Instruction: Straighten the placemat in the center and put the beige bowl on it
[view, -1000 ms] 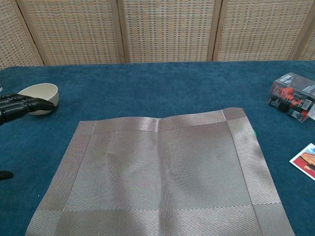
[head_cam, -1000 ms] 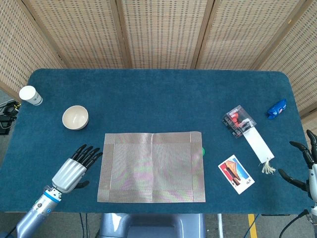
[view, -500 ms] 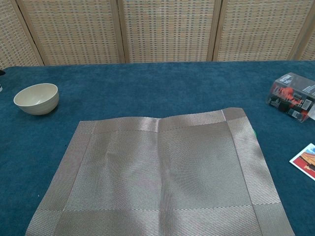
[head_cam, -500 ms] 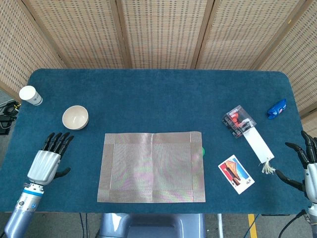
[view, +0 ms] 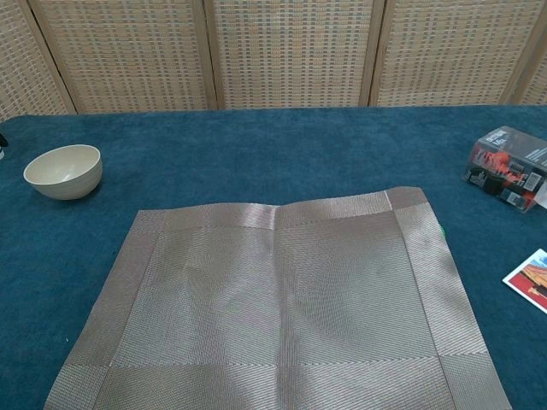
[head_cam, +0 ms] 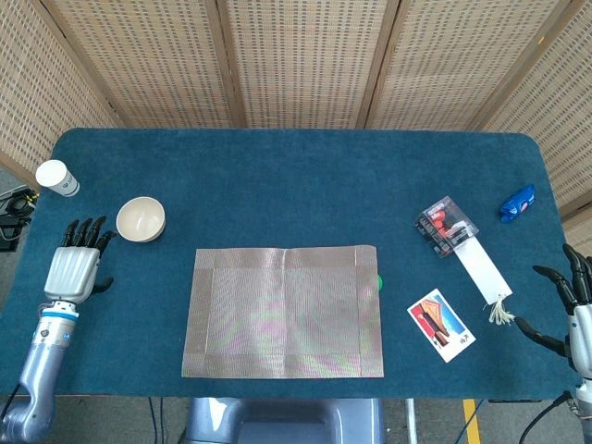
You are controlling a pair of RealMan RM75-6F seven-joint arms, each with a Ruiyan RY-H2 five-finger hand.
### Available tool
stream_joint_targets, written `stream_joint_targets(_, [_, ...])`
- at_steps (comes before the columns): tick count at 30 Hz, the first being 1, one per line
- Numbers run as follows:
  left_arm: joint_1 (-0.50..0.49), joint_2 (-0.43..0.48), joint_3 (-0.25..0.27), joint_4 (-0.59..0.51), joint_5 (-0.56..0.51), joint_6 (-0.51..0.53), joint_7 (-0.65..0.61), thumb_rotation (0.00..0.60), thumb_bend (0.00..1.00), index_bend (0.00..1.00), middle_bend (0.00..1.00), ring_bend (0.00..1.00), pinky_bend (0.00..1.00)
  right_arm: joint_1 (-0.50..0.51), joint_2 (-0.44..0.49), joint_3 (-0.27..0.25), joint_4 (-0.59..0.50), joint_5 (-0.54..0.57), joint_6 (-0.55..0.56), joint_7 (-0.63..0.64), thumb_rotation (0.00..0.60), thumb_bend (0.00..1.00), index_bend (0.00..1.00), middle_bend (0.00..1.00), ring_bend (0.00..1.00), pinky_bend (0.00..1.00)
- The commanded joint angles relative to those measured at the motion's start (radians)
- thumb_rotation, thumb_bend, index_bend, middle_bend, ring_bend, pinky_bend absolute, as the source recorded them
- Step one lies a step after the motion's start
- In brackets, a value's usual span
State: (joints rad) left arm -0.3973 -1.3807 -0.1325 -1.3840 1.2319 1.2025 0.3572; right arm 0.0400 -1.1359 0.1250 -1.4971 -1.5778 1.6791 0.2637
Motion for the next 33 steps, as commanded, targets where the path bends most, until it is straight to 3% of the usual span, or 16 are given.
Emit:
stream_joint_targets(1, [-0.038,-0.025,-0.027,0.037,-0.034,-0.038,0.042,0.6,0.29,0.26,0.0,0.0,0.0,0.001,-0.001,0.001,0.002,0.003,-0.002,0.002,0.6,0.25,0.28,0.0,0.0,0.0])
stream_joint_targets(15, [-0.147,-0.175,-0.073,0.25,-0.18,-0.18,0.151,0.6,0.3,0.35,0.0,0.0,0.0,0.004,-0.001,0.003,0.016,0.013,-0.013,0.008,0.6,0.25,0.28,0.0,0.0,0.0])
stream_joint_targets(33, [-0.209,-0.313,-0.082,0.433,-0.178,-0.205,0.118,0.6,0.31,0.5,0.0,0.0,0.0,0.008,-0.011,0.005,0.032,0.019,-0.019,0.002,0.6,0.25,0.28,0.0,0.0,0.0])
